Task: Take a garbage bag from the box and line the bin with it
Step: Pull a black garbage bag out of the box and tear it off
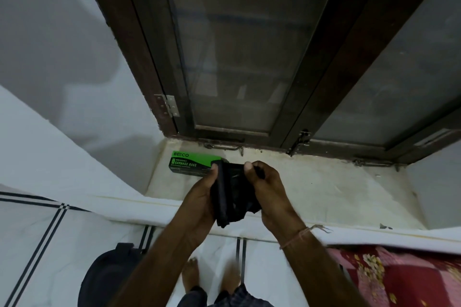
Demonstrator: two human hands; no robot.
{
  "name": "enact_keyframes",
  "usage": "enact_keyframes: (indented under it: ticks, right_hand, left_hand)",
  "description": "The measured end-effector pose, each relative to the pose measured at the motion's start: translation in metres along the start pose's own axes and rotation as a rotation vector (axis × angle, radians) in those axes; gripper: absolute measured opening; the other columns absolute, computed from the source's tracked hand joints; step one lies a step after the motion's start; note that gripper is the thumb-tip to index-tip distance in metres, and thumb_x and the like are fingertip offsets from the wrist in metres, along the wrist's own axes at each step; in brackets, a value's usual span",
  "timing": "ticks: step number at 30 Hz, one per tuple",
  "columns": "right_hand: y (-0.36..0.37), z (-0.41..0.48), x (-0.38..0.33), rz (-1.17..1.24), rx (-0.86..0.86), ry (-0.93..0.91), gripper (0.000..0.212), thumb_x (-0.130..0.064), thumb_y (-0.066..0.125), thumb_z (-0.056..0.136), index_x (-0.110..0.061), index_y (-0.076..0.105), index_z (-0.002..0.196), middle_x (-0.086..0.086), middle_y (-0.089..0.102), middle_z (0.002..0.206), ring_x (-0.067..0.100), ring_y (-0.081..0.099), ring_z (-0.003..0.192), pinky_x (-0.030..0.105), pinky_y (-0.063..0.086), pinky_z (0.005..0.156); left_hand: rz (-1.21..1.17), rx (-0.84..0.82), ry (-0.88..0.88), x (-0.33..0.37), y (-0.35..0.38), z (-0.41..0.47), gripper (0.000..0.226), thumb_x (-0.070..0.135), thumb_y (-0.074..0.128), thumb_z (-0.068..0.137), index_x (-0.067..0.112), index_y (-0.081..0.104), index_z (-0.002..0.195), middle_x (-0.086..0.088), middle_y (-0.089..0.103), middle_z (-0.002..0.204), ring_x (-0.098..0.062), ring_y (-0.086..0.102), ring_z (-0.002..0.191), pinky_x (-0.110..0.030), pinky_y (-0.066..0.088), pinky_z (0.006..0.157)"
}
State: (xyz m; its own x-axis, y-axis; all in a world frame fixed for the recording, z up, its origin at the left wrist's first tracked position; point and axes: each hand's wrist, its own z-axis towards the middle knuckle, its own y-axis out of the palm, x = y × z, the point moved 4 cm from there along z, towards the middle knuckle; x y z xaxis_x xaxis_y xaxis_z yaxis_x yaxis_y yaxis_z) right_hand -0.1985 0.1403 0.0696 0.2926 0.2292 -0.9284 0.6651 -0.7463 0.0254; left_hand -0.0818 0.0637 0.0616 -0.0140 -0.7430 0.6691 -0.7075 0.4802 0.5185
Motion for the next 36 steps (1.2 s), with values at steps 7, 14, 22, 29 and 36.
enact_keyframes:
  ticks: [7, 14, 22, 29, 36]
  right_hand:
    - [0.000, 0.000, -0.001, 0.125, -0.020, 0.062, 0.032, -0.021, 0.045, 0.108, -0.002, 0.070, 0.108, 0.016, 0.075, 0.098, 0.033, 0.071, 0.094, 0.036, 0.060, 0.072]
    - [-0.001, -0.002, -0.002, 0.045, -0.085, 0.045, 0.030, -0.035, 0.067, 0.096, -0.008, 0.070, 0.084, 0.014, 0.069, 0.077, 0.028, 0.067, 0.070, 0.039, 0.053, 0.061]
    - [-0.004, 0.001, 0.000, 0.109, -0.011, 0.058, 0.026, -0.014, 0.047, 0.107, -0.009, 0.072, 0.103, 0.016, 0.073, 0.097, 0.029, 0.068, 0.087, 0.036, 0.056, 0.064]
    - [0.003, -0.011, -0.005, 0.045, -0.168, 0.044, 0.029, -0.030, 0.069, 0.095, -0.001, 0.074, 0.095, 0.018, 0.076, 0.089, 0.026, 0.073, 0.080, 0.024, 0.055, 0.059]
    - [-0.008, -0.001, -0.002, 0.096, -0.080, -0.024, 0.018, -0.008, 0.059, 0.101, -0.011, 0.071, 0.089, 0.012, 0.072, 0.084, 0.027, 0.067, 0.078, 0.035, 0.059, 0.058]
  left_hand:
    - [0.089, -0.016, 0.029, 0.000, 0.003, -0.004, 0.052, 0.050, 0.048, 0.100, 0.012, 0.061, 0.135, -0.019, 0.070, 0.128, -0.038, 0.068, 0.115, -0.055, 0.058, 0.089]
    - [0.082, 0.005, 0.036, 0.003, -0.005, -0.005, 0.049, 0.045, 0.044, 0.103, 0.013, 0.061, 0.137, -0.019, 0.068, 0.132, -0.037, 0.065, 0.120, -0.054, 0.055, 0.096]
    - [0.042, -0.002, 0.010, 0.002, 0.002, -0.006, 0.047, 0.046, 0.037, 0.104, 0.017, 0.062, 0.132, -0.017, 0.071, 0.126, -0.034, 0.070, 0.113, -0.044, 0.062, 0.083]
    - [0.066, -0.038, 0.042, -0.003, 0.000, -0.009, 0.050, 0.047, 0.037, 0.105, 0.017, 0.057, 0.140, -0.017, 0.067, 0.134, -0.037, 0.065, 0.121, -0.064, 0.052, 0.097]
    - [0.100, -0.037, 0.046, 0.000, -0.010, -0.013, 0.052, 0.049, 0.031, 0.106, 0.021, 0.058, 0.140, -0.014, 0.068, 0.132, -0.033, 0.067, 0.118, -0.049, 0.059, 0.089]
